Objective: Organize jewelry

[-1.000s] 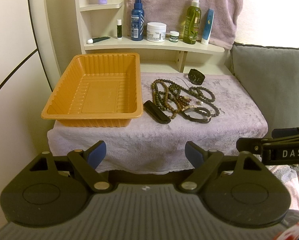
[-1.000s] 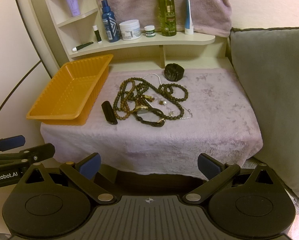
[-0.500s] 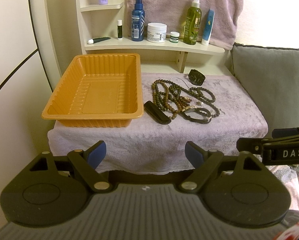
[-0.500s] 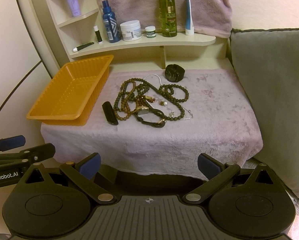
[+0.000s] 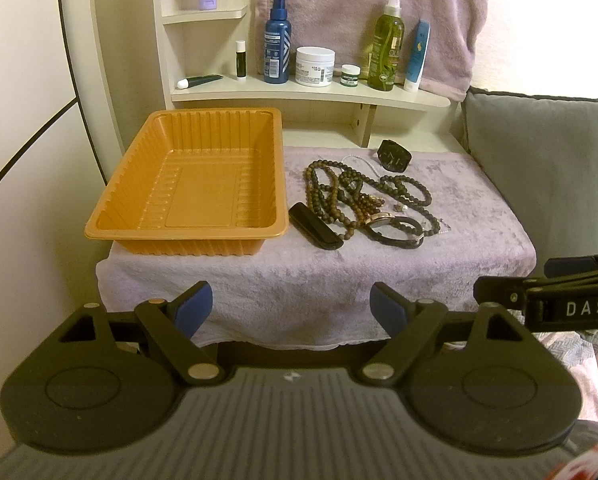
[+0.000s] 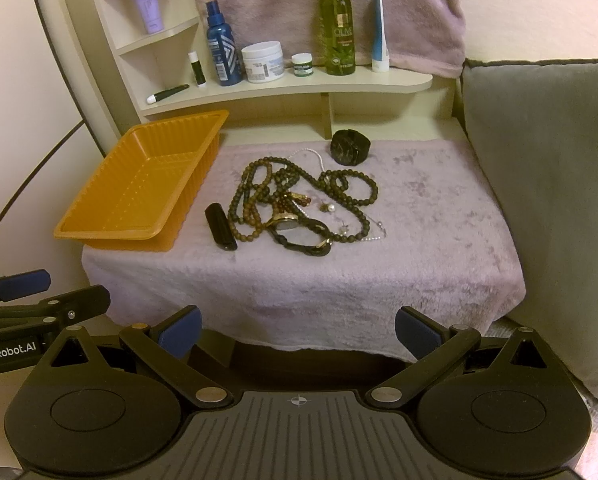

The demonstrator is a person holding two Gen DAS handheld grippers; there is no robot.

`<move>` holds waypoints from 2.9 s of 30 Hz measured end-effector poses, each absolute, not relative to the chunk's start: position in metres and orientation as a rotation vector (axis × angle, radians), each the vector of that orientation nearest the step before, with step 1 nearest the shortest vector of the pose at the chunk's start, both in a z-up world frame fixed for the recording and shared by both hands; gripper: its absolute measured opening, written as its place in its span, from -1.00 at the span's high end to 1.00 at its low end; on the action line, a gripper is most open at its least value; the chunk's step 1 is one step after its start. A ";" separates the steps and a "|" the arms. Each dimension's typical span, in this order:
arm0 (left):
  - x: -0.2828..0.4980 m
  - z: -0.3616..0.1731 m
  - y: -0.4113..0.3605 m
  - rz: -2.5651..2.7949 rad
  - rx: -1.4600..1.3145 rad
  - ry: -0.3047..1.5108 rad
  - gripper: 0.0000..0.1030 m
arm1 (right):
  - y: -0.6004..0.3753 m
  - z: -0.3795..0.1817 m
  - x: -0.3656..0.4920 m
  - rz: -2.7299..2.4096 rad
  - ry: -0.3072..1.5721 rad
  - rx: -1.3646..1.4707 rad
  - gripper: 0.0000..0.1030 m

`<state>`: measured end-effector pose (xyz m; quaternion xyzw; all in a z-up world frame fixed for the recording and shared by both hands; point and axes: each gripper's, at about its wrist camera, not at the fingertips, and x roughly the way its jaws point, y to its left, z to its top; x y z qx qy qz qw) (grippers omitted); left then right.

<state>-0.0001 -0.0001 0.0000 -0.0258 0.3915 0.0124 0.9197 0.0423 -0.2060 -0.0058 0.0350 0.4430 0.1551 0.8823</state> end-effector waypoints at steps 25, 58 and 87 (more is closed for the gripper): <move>0.000 -0.001 0.000 0.025 -0.054 0.802 -0.65 | -0.206 -0.007 0.042 0.322 0.920 0.071 -0.99; 0.022 -0.034 0.124 0.226 -0.337 0.701 -0.54 | -0.220 -0.015 0.090 0.357 0.803 0.162 -0.82; 0.086 -0.092 0.203 0.362 -0.566 0.637 0.42 | -0.210 -0.065 0.157 0.324 0.825 0.179 -0.54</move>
